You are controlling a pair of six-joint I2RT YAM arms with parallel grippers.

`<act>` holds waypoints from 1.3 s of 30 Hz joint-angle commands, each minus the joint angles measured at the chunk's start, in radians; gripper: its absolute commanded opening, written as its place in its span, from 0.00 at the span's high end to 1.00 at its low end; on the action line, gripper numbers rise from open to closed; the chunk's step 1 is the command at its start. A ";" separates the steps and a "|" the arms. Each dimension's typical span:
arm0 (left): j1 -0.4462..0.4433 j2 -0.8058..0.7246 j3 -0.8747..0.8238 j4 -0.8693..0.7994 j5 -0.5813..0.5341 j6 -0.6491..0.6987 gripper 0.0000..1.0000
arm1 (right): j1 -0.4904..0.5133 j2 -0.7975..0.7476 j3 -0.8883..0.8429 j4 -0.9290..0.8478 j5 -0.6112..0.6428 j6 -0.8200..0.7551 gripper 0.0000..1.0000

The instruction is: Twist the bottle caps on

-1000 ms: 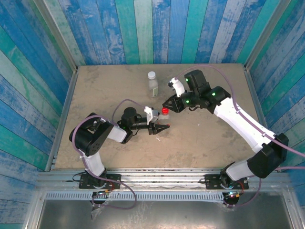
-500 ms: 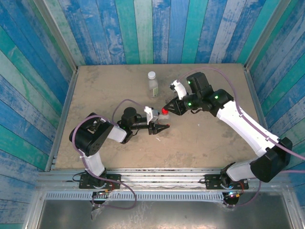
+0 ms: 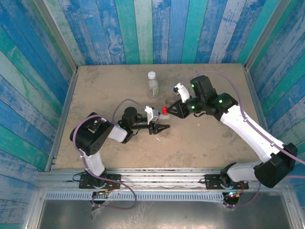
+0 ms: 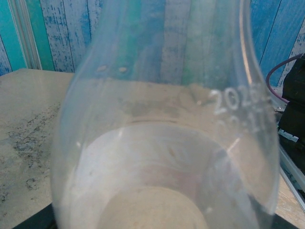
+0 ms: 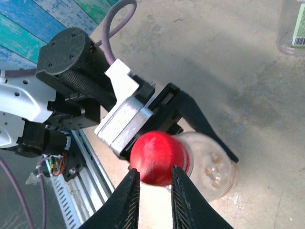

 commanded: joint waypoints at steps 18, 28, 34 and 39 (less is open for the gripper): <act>0.000 0.044 -0.016 -0.097 -0.023 -0.014 0.41 | -0.035 0.085 0.113 -0.008 0.004 0.030 0.68; -0.001 0.049 -0.009 -0.104 -0.029 -0.019 0.42 | -0.035 0.074 0.052 -0.006 -0.071 0.031 0.79; -0.001 0.055 -0.002 -0.105 -0.041 -0.031 0.42 | -0.030 -0.014 -0.040 0.013 -0.093 0.076 0.81; 0.000 0.057 -0.001 -0.109 -0.041 -0.028 0.42 | -0.013 -0.073 -0.084 0.022 -0.090 0.104 0.82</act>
